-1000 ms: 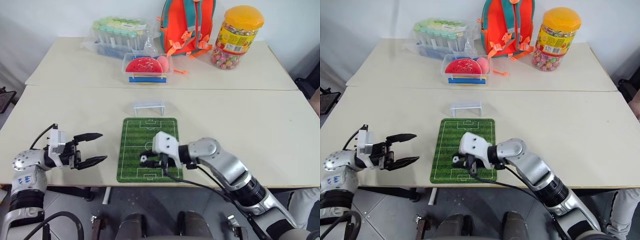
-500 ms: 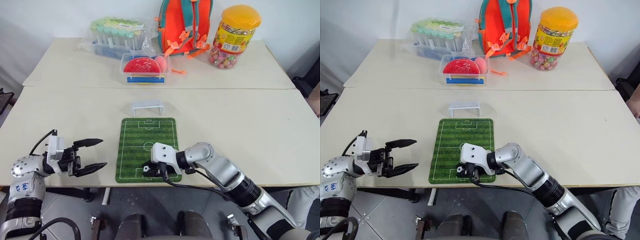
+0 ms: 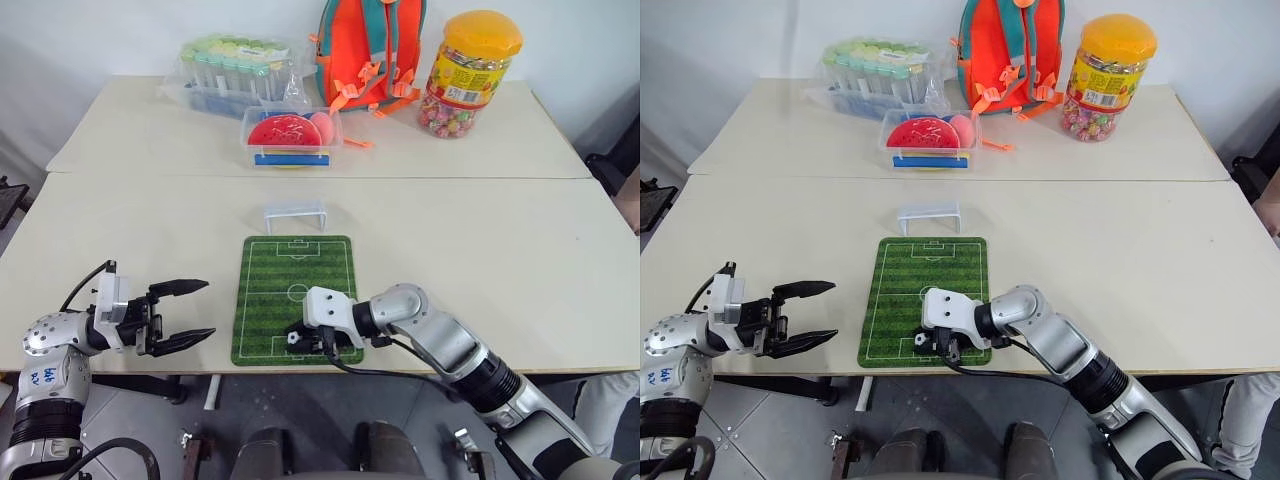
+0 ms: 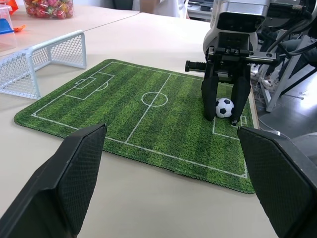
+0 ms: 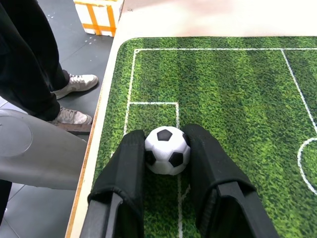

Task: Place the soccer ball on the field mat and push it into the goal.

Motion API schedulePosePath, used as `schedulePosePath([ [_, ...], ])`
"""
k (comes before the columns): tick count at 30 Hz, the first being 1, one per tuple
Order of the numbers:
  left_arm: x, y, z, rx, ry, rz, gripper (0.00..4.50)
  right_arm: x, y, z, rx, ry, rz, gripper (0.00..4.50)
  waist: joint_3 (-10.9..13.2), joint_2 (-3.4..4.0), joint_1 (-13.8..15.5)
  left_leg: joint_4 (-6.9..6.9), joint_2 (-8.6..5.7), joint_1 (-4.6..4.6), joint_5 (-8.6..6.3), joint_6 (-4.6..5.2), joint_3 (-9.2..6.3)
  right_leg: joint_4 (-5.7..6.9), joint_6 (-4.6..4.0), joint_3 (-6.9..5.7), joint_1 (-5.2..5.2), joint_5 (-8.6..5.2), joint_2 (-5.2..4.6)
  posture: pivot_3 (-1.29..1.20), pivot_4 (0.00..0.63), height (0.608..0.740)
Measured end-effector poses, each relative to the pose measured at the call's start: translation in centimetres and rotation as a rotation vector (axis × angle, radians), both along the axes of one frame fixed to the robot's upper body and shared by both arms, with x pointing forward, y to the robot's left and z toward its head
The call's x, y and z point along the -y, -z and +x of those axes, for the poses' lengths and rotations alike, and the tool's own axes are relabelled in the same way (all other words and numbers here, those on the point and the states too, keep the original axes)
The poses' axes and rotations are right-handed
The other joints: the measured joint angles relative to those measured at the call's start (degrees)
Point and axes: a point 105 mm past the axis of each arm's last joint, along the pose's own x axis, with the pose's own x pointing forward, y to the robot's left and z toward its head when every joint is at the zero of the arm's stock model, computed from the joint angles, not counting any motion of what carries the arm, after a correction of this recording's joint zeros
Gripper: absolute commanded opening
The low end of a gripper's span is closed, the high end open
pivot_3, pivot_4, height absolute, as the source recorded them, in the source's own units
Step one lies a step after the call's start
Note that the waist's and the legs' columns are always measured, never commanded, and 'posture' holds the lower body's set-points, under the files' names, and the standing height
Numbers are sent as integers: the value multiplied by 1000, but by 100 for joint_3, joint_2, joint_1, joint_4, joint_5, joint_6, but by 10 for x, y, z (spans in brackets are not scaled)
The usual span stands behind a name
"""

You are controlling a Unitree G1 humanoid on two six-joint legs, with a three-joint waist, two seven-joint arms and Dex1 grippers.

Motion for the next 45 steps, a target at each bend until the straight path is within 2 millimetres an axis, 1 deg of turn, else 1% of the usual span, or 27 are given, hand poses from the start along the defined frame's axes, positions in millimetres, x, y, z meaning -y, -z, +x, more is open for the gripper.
schedulePosePath([
  [2,1,-2,1,8,3,-2,4500,0,0,0,2,-3,-2,847,0,0,0,0,0,0,0,0,0,0,0,0,0,0,0,0,150,740],
  [4,3,-3,3,16,7,-11,4500,0,-1,0,2,-12,-7,1589,0,0,0,0,0,0,0,0,1,0,0,0,0,0,0,0,150,740],
  [5,4,-3,3,18,9,-14,4500,0,-1,0,1,-16,-8,1826,0,0,0,0,-1,0,0,0,0,0,0,0,0,0,0,0,150,740],
  [11,7,-5,6,30,16,-23,4500,-1,-1,1,11,-17,-5,1826,0,0,-2,1,-1,0,0,0,2,0,0,0,0,0,1,0,150,740],
  [17,8,-5,7,32,17,-26,4500,-2,-6,4,28,-20,-12,1826,0,0,-1,0,0,0,0,0,1,0,0,0,-1,0,1,0,150,740],
  [22,9,-6,8,35,19,-30,4500,-6,-20,1,66,-50,-1,1826,0,0,0,0,0,0,0,0,0,0,0,0,0,0,1,0,150,740],
  [26,10,-5,9,32,19,-31,4500,-6,-21,-1,64,-63,-5,1826,0,0,1,0,-2,-1,0,0,1,-1,0,-1,0,0,1,0,150,740],
  [30,9,-3,9,20,13,-35,4500,-4,-23,1,76,-60,-13,1826,1,0,-2,0,-2,-1,0,0,1,-1,0,0,-1,0,1,0,150,740],
  [32,9,-2,9,16,14,-35,4500,-3,-34,4,115,-59,-4,1826,1,0,-5,0,-1,-1,0,0,2,-1,0,0,-2,0,1,0,150,740],
  [35,9,-2,10,15,15,-35,4500,-1,-63,10,204,-33,39,1278,1,0,4,-1,3,-1,0,0,0,-1,0,-1,-1,0,1,0,150,740],
  [37,9,-2,10,13,16,-36,4500,4,-69,7,219,-32,45,687,1,-1,6,-3,3,-1,0,0,-1,-2,0,-1,-2,0,0,0,150,740],
  [38,9,-2,10,8,16,-37,4500,8,-67,0,215,-46,34,308,0,-1,22,-5,2,-2,0,0,-8,-2,0,-2,-1,0,0,0,150,740],
  [39,6,-3,9,-2,11,-34,4500,12,-60,-11,194,-64,17,47,0,-4,30,-6,2,-3,-2,-2,-15,-1,0,-8,1,0,0,0,150,740],
  [42,-1,-5,9,-13,-2,-11,4500,13,-40,-28,128,-106,-25,47,1,-6,17,-6,-10,-3,-2,-3,-7,-4,0,-12,0,0,0,0,150,740],
  [43,-2,-7,9,-12,-5,-3,4500,11,-34,-32,111,-117,-36,47,2,-6,-4,-4,-8,0,-2,-3,5,-5,0,-10,0,0,0,0,150,740],
  [45,-3,-7,9,-13,-5,-4,4500,10,-29,-35,106,-122,-47,47,2,-6,-18,-3,-4,4,-2,-3,10,-4,0,-7,0,0,0,0,150,740],
])
